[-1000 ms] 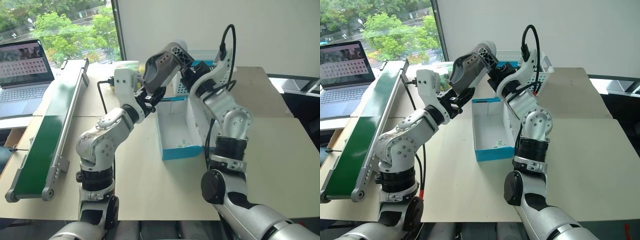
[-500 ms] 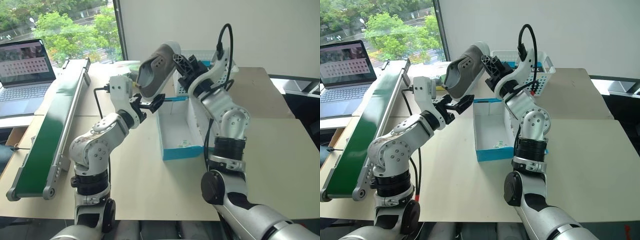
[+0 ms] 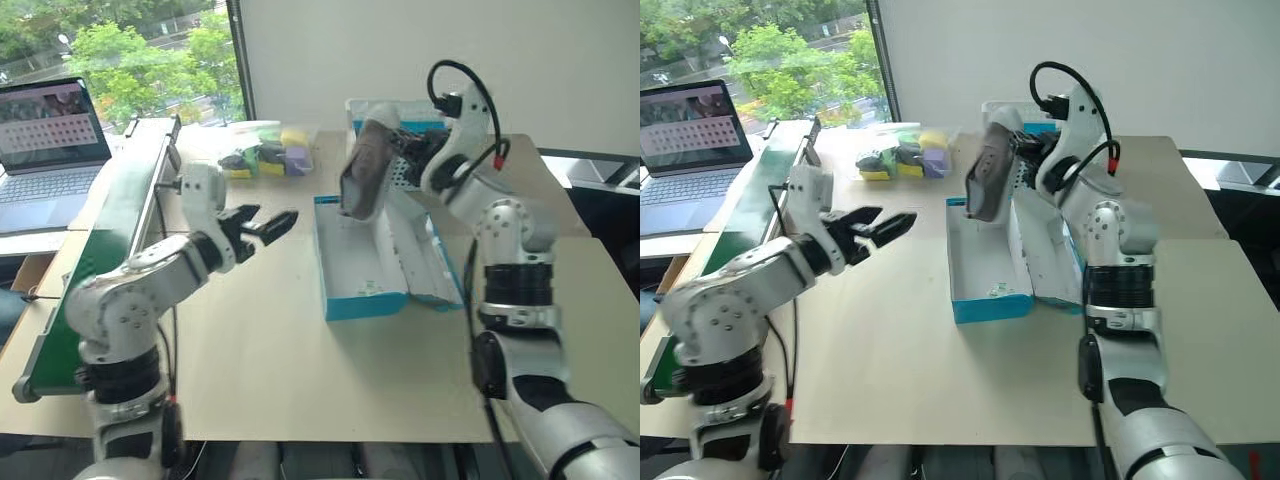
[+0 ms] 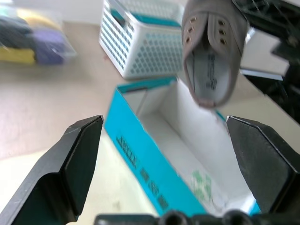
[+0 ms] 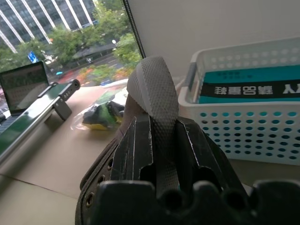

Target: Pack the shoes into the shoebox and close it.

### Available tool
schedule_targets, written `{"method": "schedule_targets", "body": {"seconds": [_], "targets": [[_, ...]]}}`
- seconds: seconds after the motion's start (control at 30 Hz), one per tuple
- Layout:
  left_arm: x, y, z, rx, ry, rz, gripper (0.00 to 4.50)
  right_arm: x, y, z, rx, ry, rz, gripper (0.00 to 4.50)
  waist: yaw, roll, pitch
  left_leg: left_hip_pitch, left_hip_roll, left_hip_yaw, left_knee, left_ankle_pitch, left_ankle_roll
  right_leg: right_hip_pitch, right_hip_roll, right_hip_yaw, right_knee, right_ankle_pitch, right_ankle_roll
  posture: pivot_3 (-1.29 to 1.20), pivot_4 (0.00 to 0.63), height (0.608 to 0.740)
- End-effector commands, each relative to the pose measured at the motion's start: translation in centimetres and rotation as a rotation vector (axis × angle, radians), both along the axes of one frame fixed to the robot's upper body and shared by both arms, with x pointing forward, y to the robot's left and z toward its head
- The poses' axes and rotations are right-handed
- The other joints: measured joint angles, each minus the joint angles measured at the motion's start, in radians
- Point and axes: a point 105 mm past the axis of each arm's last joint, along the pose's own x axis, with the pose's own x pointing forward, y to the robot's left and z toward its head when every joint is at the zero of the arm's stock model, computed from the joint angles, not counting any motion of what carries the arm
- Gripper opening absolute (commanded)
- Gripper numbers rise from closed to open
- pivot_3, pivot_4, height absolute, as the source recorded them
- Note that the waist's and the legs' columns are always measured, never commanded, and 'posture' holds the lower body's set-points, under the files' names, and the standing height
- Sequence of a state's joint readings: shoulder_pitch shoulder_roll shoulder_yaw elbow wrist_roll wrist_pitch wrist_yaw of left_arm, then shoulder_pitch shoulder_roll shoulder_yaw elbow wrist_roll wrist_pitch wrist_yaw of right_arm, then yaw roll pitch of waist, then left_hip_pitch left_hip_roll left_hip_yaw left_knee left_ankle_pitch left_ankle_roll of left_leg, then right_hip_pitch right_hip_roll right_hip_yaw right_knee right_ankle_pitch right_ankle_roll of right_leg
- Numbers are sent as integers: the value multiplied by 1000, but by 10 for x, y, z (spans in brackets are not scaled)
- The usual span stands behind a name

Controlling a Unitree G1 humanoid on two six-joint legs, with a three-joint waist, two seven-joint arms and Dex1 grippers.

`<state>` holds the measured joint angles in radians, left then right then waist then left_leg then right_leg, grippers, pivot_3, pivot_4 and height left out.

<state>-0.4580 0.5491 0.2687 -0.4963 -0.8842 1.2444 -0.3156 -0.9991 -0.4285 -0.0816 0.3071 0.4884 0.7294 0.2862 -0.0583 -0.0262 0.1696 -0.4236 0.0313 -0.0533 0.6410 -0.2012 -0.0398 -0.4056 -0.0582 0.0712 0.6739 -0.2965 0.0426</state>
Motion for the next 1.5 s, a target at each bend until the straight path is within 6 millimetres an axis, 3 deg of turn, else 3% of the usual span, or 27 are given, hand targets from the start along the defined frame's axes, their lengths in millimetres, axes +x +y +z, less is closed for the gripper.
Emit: {"method": "schedule_targets", "body": {"seconds": [0.03,0.23,0.47,0.53,0.73,0.9,1.17,1.3,1.43,1.5], "targets": [[-12,2,10,35,-40,-88,4500,-7,7,4,-288,32,112,227,-2,3,3,0,0,0,-1,0,0,0,0,0,0,0,0,0,150,740],[-6,-6,13,-1,-69,-85,4500,-16,10,-18,-356,149,172,227,1,2,3,0,0,0,0,0,0,1,0,0,-2,0,0,0,150,740],[-5,-11,4,-11,-53,-77,4500,-23,15,-7,-389,146,192,227,7,2,3,0,1,-1,0,0,0,1,0,-1,-2,0,0,0,150,740],[-4,-11,3,-18,-50,-67,4500,-25,17,2,-389,130,197,227,12,2,3,0,1,-1,0,0,0,1,0,-1,-2,0,0,0,150,740],[-3,-14,-7,-24,-37,-57,4500,-31,30,54,-341,23,218,227,12,3,3,0,0,0,0,0,0,0,0,0,-2,0,0,0,150,740],[-1,-16,-10,-29,-38,-45,4500,-40,58,70,-79,56,328,227,13,3,3,0,1,-1,0,0,0,1,0,-1,-2,0,0,0,150,740],[2,-12,-11,-7,-46,-25,4500,-42,73,20,1,183,308,227,20,3,3,-1,0,-1,0,0,0,1,-1,-1,0,0,0,0,150,740],[4,-14,-9,-1,-55,-36,4500,-34,57,-19,-71,243,227,227,21,3,3,-1,0,-1,0,0,0,0,-1,-2,0,0,0,0,150,740],[7,-14,-9,2,-56,-36,4500,-30,40,-79,-209,343,159,227,16,3,3,0,0,-1,0,0,0,1,0,-2,0,0,0,0,150,740],[8,-14,-10,11,-57,-36,4500,-29,33,-91,-238,356,142,227,15,3,3,0,0,-1,0,0,0,1,0,-1,0,0,0,0,150,740]]}}
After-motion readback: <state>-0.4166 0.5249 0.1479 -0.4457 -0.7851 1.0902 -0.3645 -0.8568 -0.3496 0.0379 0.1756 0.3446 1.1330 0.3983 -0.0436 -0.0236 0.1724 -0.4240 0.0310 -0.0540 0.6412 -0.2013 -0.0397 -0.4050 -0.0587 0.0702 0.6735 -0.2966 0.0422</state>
